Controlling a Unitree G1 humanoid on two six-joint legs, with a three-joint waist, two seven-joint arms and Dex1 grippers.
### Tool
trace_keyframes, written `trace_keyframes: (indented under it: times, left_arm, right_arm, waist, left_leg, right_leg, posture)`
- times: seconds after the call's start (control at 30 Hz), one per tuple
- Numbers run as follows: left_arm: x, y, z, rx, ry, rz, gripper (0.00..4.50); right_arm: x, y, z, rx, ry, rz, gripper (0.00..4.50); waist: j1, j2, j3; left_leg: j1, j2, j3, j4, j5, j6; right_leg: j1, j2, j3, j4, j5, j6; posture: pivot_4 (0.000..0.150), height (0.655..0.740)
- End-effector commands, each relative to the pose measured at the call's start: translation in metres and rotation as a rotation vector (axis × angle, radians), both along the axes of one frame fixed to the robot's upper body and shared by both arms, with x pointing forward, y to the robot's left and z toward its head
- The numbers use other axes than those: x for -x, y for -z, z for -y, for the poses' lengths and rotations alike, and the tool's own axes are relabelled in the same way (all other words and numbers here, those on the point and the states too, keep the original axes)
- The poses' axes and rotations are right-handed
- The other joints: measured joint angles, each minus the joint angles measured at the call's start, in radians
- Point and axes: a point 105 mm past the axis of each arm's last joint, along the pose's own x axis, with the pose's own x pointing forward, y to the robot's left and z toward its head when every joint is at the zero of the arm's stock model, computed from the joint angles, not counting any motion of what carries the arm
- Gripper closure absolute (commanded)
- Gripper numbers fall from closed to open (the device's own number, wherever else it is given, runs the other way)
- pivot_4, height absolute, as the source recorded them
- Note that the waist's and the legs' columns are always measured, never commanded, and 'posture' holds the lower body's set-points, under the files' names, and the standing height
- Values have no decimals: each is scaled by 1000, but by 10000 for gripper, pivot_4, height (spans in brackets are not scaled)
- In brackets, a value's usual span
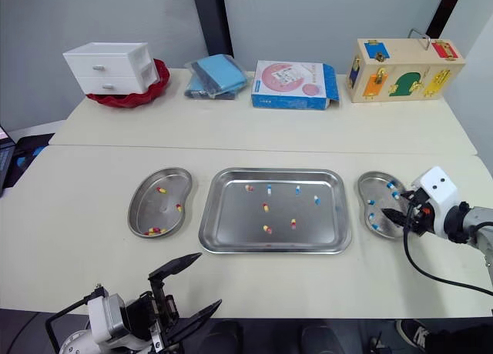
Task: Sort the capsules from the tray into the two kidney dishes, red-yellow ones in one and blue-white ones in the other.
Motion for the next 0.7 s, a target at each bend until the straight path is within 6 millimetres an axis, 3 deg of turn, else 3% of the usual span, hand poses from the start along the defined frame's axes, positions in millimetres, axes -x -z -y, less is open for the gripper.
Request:
trace_keyframes:
  times: [0.03, 0.2, 0.33, 0.5, 0.7]
  left_arm:
    - [1, -1, -1, 1, -11, 13, 0]
    - [-8, -3, -10, 4, -102, -26, 0]
    - [-24, -8, -33, -43, -237, -104, 0]
    - [-44, -23, -89, -119, -469, -195, 0]
    - [-36, -29, -158, -333, -614, -437, 0]
  right_arm:
    - [-1, -15, -6, 12, -35, 54, 257]
    - [8, -24, -9, -49, -102, 65, 257]
    - [27, -30, -11, -93, -223, 83, 257]
    - [58, -23, 3, -88, -313, 52, 257]
    - [85, 6, 21, -30, -364, -128, 257]
  waist:
    - [0, 0, 0]
    - [1, 0, 0]
    - [7, 0, 0]
    - [12, 0, 0]
    - [1, -1, 0]
  left_leg:
    - [0, 0, 0, 0, 0, 0]
    - [0, 0, 0, 0, 0, 0]
    - [0, 0, -1, 0, 0, 0]
    - [2, 0, -3, 1, 0, 0]
    - [13, 0, -1, -1, 0, 0]
  right_leg:
    - [0, 0, 0, 0, 0, 0]
    - [0, 0, 0, 0, 0, 0]
    - [1, 0, -1, 0, 0, 0]
    - [5, 0, -3, 0, 0, 0]
    - [12, 0, -1, -1, -1, 0]
  posture:
    - [1500, 7400]
    - [1500, 7400]
    - [1500, 7400]
    - [1500, 7400]
    - [1500, 7400]
